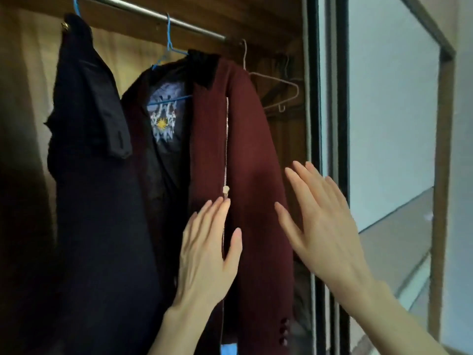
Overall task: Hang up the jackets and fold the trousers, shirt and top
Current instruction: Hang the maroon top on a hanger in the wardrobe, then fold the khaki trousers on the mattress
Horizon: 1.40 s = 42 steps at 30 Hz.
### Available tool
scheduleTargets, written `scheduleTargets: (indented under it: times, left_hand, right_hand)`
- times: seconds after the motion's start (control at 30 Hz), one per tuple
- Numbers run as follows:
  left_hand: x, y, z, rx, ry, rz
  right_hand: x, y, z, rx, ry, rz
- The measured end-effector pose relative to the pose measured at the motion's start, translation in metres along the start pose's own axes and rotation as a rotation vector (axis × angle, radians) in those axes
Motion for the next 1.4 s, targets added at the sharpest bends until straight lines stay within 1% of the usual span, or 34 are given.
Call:
scheduleTargets:
  times: [0.13, 0.27, 0.37, 0.5, 0.77, 0.97, 1.17, 1.3, 1.4]
  left_hand:
    - [0.036, -0.009, -0.038, 0.041, -0.071, 0.011]
    - [0.065, -0.027, -0.086, 0.136, -0.124, 0.066]
    - [0.085, -0.043, -0.134, 0.235, -0.172, 0.106]
    - [0.109, -0.066, -0.216, 0.357, -0.209, 0.161]
    - [0.171, -0.099, -0.398, 0.6, -0.305, 0.325]
    - [0.234, -0.095, -0.541, 0.715, -0.416, 0.473]
    - [0.294, -0.094, -0.642, 0.82, -0.503, 0.556]
    - [0.327, -0.09, -0.703, 0.903, -0.582, 0.57]
    - [0.345, -0.088, -0.746, 0.965, -0.647, 0.593]
  right_hand:
    - [0.067, 0.021, -0.026, 0.072, -0.072, 0.079]
    - [0.135, 0.044, -0.055, 0.169, -0.169, 0.169]
    - [0.18, 0.079, -0.082, 0.221, -0.247, 0.179]
    - [0.232, 0.145, -0.123, 0.361, -0.373, 0.242]
    - [0.337, 0.312, -0.192, 0.559, -0.71, 0.208]
    - [0.416, 0.433, -0.219, 0.666, -0.845, 0.163]
    - [0.493, 0.535, -0.23, 0.783, -1.012, 0.122]
    - [0.532, 0.586, -0.23, 0.872, -1.109, 0.099]
    - [0.556, 0.616, -0.23, 0.915, -1.176, 0.043]
Point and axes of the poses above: each hand's wrist, its own x-axis away from the middle knuckle, its own y-axis out of the back of the hand, z = x × y, the point moved 9 cm from there along -x, towards the middle knuckle, and after that the axes turned 3 degrees about -x, right-handed, at the moved point
